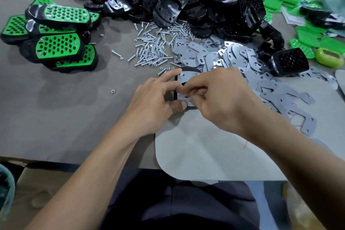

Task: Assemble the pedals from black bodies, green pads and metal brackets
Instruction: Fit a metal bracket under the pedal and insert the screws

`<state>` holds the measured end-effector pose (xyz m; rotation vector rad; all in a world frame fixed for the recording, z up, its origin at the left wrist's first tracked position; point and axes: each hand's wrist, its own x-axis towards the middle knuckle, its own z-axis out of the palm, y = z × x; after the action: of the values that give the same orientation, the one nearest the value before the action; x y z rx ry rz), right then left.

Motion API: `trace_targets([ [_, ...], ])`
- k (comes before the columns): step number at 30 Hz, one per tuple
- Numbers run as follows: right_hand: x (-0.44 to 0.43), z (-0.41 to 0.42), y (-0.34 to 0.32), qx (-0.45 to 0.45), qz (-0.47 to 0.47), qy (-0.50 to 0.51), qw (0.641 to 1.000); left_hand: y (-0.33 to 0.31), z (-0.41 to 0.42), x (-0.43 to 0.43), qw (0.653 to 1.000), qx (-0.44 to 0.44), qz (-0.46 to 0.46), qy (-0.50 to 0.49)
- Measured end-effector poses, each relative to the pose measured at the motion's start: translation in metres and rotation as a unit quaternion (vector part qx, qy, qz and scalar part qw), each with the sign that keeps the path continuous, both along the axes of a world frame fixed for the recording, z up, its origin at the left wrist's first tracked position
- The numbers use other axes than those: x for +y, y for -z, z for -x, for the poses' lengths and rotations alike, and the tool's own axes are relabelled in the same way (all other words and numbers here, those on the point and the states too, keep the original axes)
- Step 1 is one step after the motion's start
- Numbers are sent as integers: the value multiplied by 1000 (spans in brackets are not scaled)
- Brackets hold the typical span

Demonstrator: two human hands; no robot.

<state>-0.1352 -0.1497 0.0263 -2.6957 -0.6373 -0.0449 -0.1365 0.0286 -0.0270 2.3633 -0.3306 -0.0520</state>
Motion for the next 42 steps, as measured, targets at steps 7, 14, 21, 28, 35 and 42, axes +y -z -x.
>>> trace_targets([
  [7,5,1,5,11,37,-12,999,2,-1,1,1000,-2,8,6],
  [14,-3,5,1,17,-21,26,999,0,0,2,1000,-5,8,5],
  [21,9,-12,-9,-38,-86,84,992,-1,1,0,1000,-2,3,-2],
  [28,50,-102,-16,-19,55,44,997,-3,4,0,999,13,30,-14],
  [35,79,-132,-1,1,124,-16,992,2,2,-6,997,32,55,-49],
  [42,82,-150,9,9,81,43,996,5,1,-6,997,28,53,-50],
])
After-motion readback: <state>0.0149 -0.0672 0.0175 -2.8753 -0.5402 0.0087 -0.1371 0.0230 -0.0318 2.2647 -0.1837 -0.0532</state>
